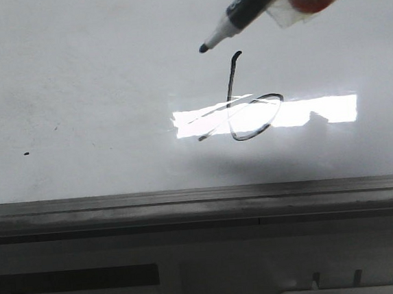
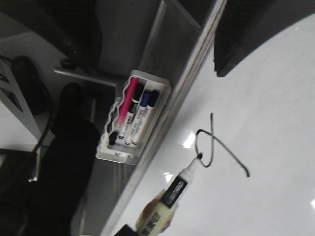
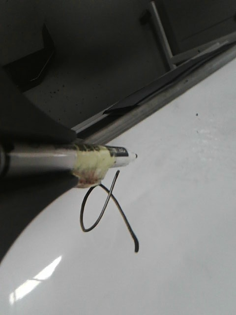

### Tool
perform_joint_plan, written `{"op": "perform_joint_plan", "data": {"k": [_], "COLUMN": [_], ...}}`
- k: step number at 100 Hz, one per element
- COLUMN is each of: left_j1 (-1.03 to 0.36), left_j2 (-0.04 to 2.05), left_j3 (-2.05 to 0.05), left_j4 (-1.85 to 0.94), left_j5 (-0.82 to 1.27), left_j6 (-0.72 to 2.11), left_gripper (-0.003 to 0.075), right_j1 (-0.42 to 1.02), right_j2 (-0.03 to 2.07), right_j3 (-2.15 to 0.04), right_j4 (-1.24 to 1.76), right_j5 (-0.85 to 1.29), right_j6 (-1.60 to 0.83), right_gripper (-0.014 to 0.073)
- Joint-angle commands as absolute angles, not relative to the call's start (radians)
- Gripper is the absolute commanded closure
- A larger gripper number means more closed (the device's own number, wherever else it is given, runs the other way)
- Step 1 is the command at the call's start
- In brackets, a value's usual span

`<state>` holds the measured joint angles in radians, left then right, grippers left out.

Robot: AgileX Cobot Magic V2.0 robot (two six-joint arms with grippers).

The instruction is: Write number 6 on whiteboard

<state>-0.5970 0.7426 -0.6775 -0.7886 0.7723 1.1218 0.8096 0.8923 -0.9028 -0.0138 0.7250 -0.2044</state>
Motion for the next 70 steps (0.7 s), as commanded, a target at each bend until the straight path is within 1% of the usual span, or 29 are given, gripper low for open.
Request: {"op": "perform_joint_plan", "data": {"k": [1,20,40,50,60,70], "left_j1": [-0.596,-0.604,-0.683,-0.709,-0.715,-0.715], "left_j2": [0.818,0.928,1.0,1.025,1.037,1.037], "left_j3": [-0.754,-0.83,-0.869,-0.871,-0.871,-0.871], "left_j4": [-0.887,-0.896,-0.892,-0.894,-0.896,-0.89], "left_j5": [0.798,0.839,0.793,0.742,0.708,0.703], "left_j6": [1.238,1.355,1.41,1.41,1.41,1.41], "left_gripper": [0.0269,0.0269,0.0272,0.0314,0.0377,0.0386], "right_j1": [0.843,0.894,0.906,0.906,0.906,0.906], "right_j2": [0.905,0.928,0.939,0.941,0.949,0.96], "right_j3": [-0.936,-0.936,-0.936,-0.936,-0.936,-0.936], "right_j4": [-0.024,-0.024,-0.027,-0.027,-0.027,-0.027], "right_j5": [0.645,0.572,0.483,0.508,0.575,0.617], "right_j6": [-0.267,-0.267,-0.274,-0.274,-0.274,-0.274], "right_gripper": [0.0638,0.0638,0.0638,0.0638,0.0638,0.0638]}}
